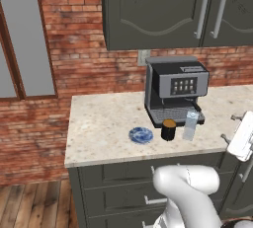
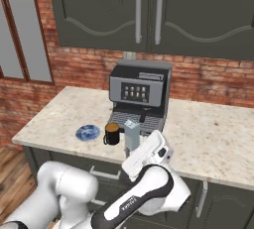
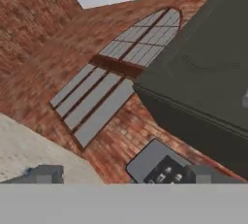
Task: Take a sugar cube from the saucer and place it inside the coffee. Then, grab milk from the fridge and place it next to the coffee on the counter to sweeten the coffee.
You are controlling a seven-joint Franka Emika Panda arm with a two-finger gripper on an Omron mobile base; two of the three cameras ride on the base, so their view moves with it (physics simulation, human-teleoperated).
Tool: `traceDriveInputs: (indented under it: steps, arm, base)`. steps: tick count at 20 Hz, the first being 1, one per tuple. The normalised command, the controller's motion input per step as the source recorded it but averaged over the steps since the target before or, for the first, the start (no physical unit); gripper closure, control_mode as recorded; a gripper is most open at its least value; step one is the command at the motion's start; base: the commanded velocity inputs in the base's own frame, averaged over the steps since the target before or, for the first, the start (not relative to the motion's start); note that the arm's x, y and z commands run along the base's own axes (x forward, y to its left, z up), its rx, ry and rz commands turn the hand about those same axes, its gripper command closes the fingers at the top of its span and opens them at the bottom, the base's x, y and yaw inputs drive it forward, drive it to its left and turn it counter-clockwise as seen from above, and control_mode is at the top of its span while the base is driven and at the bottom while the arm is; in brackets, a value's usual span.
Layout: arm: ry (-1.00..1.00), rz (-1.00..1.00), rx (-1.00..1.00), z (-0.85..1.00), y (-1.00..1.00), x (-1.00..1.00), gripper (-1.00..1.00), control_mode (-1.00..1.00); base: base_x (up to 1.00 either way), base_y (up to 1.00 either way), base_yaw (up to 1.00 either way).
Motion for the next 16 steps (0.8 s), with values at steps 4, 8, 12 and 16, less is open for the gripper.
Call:
traceDriveInputs:
  steps: [4, 8, 12, 16]
  arm:
    - [-0.75, 0.18, -0.53, 0.81, 1.0, -0.5, -1.0, -1.0]
    - [-0.65, 0.15, -0.6, 0.83, 1.0, -0.1, -1.0, -1.0]
    - [-0.65, 0.16, -0.61, 0.41, 0.97, -0.23, -1.0, -1.0]
    - [-0.02, 0.0, 0.0, 0.0, 0.0, -0.03, -1.0, -1.0]
  base:
    - [0.0, 0.0, 0.0]
    - [0.0, 0.0, 0.0]
    - [0.0, 0.0, 0.0]
    - [0.0, 0.0, 0.0]
